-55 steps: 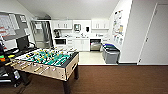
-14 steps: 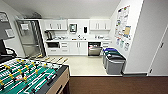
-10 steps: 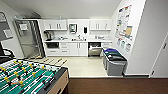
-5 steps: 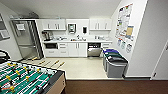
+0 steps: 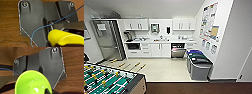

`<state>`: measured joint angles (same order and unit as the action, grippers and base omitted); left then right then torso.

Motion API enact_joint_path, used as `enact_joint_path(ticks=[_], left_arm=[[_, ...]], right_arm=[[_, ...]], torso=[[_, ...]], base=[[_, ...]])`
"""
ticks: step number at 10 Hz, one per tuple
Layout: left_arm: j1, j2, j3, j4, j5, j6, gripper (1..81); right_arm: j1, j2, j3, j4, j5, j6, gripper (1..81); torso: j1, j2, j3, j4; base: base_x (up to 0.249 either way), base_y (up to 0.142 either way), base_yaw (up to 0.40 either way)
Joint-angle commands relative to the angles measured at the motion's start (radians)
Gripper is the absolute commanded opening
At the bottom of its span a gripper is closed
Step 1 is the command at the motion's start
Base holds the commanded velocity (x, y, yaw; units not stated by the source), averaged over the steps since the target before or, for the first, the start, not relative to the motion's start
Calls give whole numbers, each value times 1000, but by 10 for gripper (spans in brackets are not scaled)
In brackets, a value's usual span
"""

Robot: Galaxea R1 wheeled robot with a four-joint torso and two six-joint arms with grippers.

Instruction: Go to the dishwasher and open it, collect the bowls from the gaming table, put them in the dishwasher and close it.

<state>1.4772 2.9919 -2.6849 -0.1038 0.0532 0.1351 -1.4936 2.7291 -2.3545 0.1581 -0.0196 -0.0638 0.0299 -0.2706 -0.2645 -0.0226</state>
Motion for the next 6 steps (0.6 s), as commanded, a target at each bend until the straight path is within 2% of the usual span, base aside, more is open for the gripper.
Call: enact_joint_path(ticks=[1,6], left_arm=[[-50,-4,2,6,62,9,10],[-50,0,2,6,60,9,10]], right_arm=[[49,-18,3,-12,-59,-5,10],[51,-13,-8,-12,-59,-5,10]], torso=[[0,0,0,0],[0,0,0,0]], base=[[170,0,0],[170,0,0]])
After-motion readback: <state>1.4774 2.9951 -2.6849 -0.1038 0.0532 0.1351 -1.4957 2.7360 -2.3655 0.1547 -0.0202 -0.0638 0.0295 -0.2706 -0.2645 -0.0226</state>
